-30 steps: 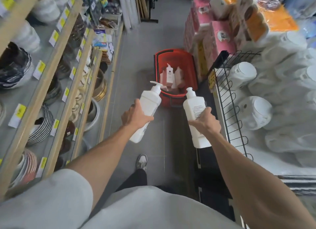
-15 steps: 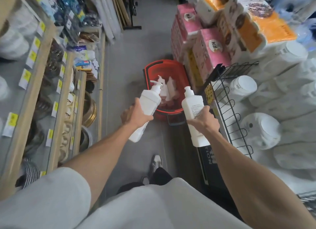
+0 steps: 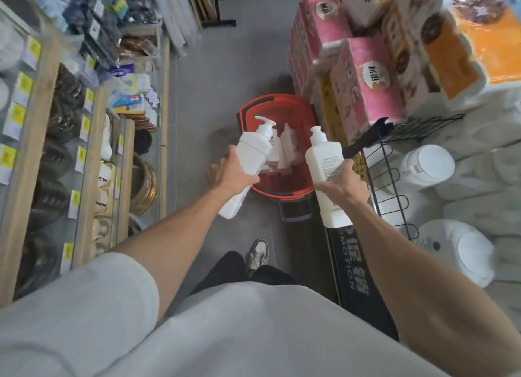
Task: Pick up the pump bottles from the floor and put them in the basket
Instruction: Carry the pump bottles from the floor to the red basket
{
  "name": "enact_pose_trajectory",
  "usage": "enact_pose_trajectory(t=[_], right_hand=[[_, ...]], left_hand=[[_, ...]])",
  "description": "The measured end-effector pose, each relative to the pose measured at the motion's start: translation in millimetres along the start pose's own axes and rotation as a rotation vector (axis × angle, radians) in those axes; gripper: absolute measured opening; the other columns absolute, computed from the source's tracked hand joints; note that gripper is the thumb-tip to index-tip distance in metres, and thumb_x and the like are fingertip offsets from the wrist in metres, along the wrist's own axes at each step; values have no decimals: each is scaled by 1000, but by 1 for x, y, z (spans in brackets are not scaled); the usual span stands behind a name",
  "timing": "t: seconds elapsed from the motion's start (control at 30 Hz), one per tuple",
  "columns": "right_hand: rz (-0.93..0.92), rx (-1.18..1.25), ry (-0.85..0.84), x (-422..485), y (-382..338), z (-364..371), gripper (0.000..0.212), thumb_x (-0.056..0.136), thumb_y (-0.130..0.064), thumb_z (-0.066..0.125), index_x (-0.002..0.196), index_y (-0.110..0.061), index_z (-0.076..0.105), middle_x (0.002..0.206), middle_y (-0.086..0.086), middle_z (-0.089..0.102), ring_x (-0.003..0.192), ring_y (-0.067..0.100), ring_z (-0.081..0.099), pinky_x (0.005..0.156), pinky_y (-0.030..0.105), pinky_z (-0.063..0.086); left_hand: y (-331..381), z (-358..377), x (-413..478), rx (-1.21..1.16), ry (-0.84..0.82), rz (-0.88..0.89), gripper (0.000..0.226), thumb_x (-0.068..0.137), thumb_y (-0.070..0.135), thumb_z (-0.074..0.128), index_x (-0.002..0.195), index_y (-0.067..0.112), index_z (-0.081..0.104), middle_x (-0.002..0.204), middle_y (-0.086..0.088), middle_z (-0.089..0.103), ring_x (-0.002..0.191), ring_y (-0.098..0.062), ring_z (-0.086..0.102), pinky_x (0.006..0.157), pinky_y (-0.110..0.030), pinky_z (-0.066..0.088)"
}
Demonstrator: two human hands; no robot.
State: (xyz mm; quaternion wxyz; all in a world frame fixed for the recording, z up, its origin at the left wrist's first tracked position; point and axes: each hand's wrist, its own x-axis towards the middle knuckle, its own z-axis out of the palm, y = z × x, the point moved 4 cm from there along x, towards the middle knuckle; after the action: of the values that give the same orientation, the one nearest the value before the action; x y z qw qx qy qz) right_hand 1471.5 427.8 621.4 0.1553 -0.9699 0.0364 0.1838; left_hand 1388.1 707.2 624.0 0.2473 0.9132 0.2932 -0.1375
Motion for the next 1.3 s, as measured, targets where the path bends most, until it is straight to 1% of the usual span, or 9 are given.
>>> enact_pose_trajectory(t=[0.17,0.27,0.43,0.53,0.63,0.77,0.97,1.23,1.3], right_hand=[[2,-13,-24,37,-23,-3,80,67,-54,82,118,-19,31,105,6,58,90,30,63,76,44,57],[10,-9,-38,55,-38,-1,79,70,-52,82,121,-18,32,105,5,57,88,28,60,71,40,52],[30,-3,-34,86,-62,-1,78,69,-50,81,121,-15,34,105,5,55,88,28,57,71,39,44],[36,12,-20,106,-73,2,79,69,-51,81,122,-15,34,105,5,54,93,31,60,71,38,43],[46,31,-5,128,-84,8,83,68,-52,82,124,-14,35,109,7,57,99,34,63,73,39,45],[66,28,21,158,-90,22,81,70,-53,81,123,-14,34,109,8,57,100,35,63,72,38,43],[70,27,9,203,-86,56,82,66,-57,77,122,-17,32,106,6,57,97,34,65,79,48,57],[68,12,-24,270,-70,112,77,70,-55,77,121,-19,32,104,3,54,96,31,63,76,44,52],[69,19,-33,287,-68,126,77,70,-53,77,122,-17,33,104,3,53,93,30,60,74,42,47]], left_hand=[[16,-8,36,-11,-9,10,82,64,53,79,122,17,34,124,-10,60,104,-40,61,75,-40,43],[25,-14,56,-13,-24,16,82,65,54,80,122,15,35,123,-11,60,106,-42,60,76,-42,42],[36,-22,95,-19,-41,23,82,64,53,80,123,16,35,126,-10,60,108,-41,60,77,-41,42],[40,-20,122,-31,-50,36,84,64,51,80,126,16,36,128,-9,58,109,-41,59,77,-41,41],[43,-14,151,-59,-48,40,86,63,51,80,127,16,35,127,-9,58,109,-41,59,84,-43,47],[50,2,184,-50,-52,54,84,64,49,79,126,15,35,128,-9,59,109,-42,60,89,-47,49],[55,42,226,-66,-61,16,83,67,49,79,128,17,34,127,-9,59,110,-42,59,89,-47,49],[64,104,283,-67,-37,-46,83,69,51,78,130,17,33,126,-8,60,109,-40,61,86,-45,49],[66,119,299,-76,-28,-61,83,69,51,78,129,17,33,126,-7,60,107,-40,62,83,-44,49]])
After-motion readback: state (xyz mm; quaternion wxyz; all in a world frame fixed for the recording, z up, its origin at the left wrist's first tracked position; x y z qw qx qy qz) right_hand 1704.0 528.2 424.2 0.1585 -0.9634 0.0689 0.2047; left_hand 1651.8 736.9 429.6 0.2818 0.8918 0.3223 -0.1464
